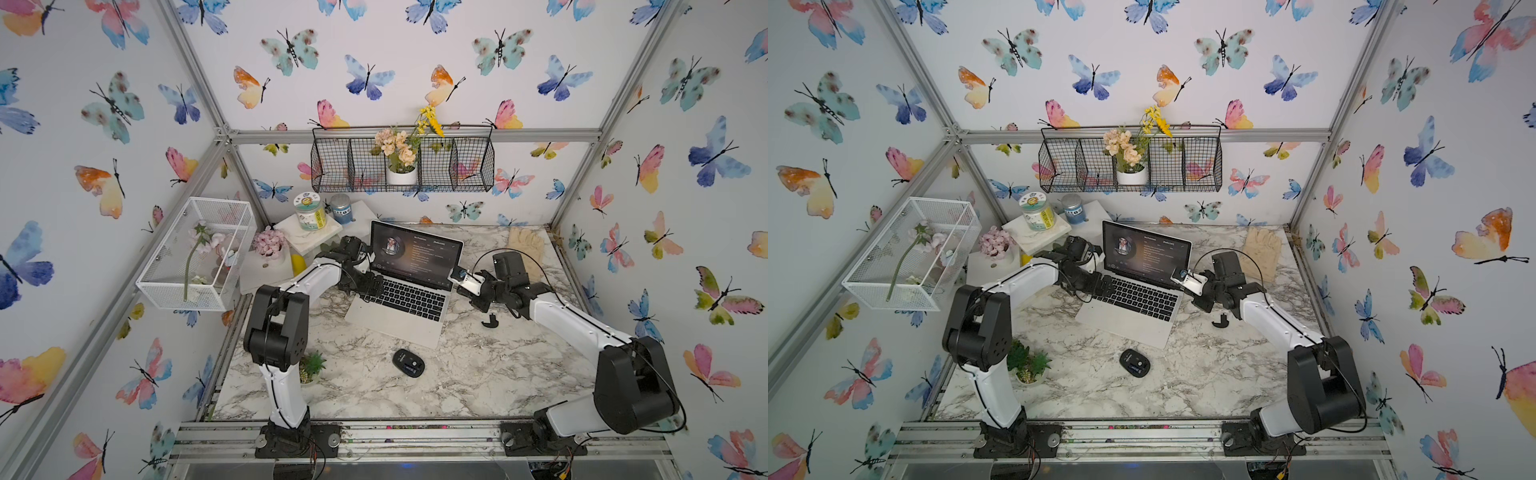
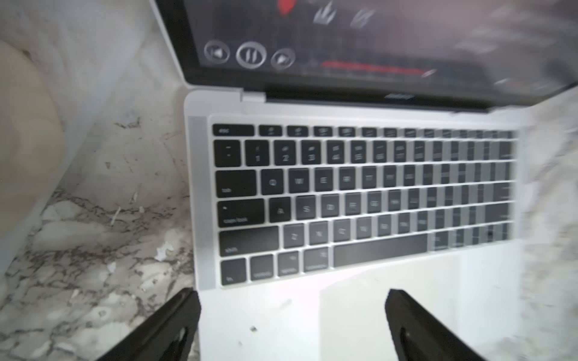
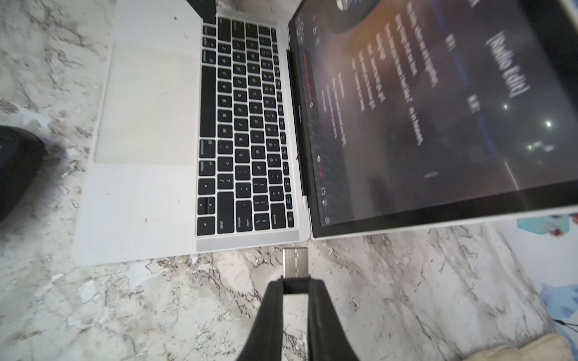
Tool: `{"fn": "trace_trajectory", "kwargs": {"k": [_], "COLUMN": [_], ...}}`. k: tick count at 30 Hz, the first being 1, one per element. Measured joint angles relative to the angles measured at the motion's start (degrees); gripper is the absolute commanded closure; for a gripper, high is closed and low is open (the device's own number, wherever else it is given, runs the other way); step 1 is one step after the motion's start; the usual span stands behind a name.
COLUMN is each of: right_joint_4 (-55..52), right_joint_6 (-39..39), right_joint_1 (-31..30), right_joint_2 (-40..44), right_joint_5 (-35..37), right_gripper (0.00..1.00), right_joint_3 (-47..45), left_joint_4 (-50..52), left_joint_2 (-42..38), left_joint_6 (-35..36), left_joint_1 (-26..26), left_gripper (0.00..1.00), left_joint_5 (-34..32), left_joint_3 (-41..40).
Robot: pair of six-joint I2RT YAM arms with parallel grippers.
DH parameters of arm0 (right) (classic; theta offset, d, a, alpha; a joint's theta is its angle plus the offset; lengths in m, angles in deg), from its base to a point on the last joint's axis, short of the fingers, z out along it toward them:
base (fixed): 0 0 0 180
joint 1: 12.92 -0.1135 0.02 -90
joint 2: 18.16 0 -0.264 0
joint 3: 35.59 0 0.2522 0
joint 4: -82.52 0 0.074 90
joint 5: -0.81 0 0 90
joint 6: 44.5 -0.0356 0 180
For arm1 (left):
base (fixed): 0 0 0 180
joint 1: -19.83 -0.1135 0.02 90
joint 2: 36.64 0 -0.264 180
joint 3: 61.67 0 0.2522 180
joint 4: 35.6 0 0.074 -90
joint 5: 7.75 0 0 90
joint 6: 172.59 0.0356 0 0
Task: Remove the wireless mouse receiver from the laptop
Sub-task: Take out the USB plug from the USB port.
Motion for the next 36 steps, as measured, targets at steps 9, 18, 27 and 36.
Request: {"fn": "trace_trajectory", "kwargs": {"k": [9, 18, 27, 36], "right_joint_4": [0.5, 0.4, 0.5, 0.4], "right_joint_6": [-2.9, -4.5, -4.5, -4.9], "right_joint_1": [-8.1, -15.0, -17.6, -18.6], "right_joint_2": [6.3, 7.3, 7.3, 7.3], "right_joint_5": [-2.8, -2.9, -2.1, -0.7], "right_gripper": [0.94, 0.93, 0.93, 0.93], "right_joint_3": [-1.1, -0.2, 1.9, 1.9], "left_joint_4": [-21.3, -26.8, -24.6, -23.1], "left_joint_2": [-13.2, -15.7, -15.1, -13.9], "left_joint_6": [-19.0, -23.8, -22.6, -21.8], "left_joint_1": [-1.0, 6.6, 8.8, 8.9], "left_gripper": [0.01, 0.24, 0.48, 0.63], "left_joint_5": [33.2, 44.0, 44.3, 44.5], "left_joint_3": [-15.9, -19.0, -17.3, -17.1]}}
